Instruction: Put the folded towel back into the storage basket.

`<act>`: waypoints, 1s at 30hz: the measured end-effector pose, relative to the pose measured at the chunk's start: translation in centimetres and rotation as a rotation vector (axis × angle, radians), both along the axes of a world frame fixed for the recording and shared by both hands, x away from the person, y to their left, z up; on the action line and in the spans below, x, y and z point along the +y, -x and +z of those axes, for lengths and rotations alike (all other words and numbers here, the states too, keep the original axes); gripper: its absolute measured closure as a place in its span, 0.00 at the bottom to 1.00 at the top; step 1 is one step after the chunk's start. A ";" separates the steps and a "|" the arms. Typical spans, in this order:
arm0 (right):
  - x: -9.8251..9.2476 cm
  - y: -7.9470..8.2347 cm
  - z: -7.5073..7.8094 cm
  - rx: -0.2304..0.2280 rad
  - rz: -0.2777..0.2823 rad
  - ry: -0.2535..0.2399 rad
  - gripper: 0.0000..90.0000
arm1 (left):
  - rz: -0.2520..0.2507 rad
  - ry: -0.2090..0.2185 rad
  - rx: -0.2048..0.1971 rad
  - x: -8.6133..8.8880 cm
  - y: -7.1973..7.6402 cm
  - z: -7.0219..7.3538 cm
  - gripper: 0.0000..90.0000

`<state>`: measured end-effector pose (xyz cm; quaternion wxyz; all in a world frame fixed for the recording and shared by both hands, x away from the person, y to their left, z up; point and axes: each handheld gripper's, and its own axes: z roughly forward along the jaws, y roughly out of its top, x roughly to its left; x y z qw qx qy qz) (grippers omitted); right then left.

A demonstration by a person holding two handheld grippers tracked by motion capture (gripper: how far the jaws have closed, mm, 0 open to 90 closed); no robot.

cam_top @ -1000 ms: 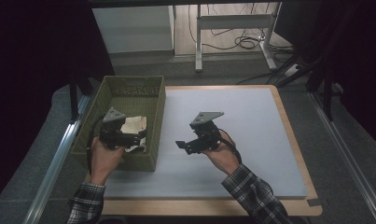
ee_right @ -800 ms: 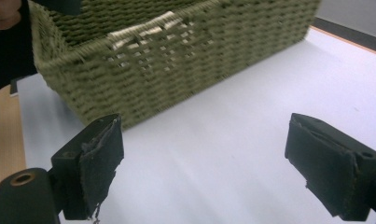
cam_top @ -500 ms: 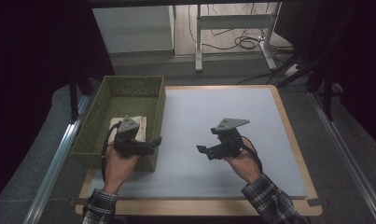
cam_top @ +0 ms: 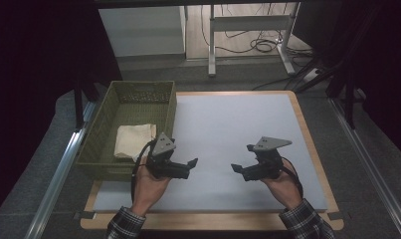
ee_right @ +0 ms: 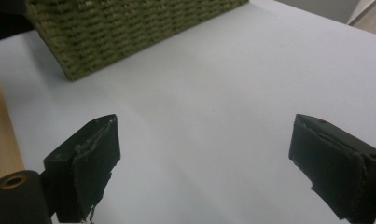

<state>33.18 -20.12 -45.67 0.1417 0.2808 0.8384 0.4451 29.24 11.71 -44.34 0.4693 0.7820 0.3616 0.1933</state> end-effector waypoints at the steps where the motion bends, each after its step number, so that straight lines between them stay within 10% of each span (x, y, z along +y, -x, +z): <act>1: 0.0 0.0 0.0 0.000 0.000 0.000 0.10 | 0.000 0.000 0.000 0.0 0.0 0.0 0.00; 12: -4.2 2.1 -2.0 0.006 -0.058 -0.002 0.09 | -0.090 0.009 0.023 -4.7 2.4 -3.7 0.00; 30: -6.7 4.2 -6.3 0.029 -0.112 0.033 0.09 | -0.013 -0.019 0.087 -3.0 3.9 -9.3 0.00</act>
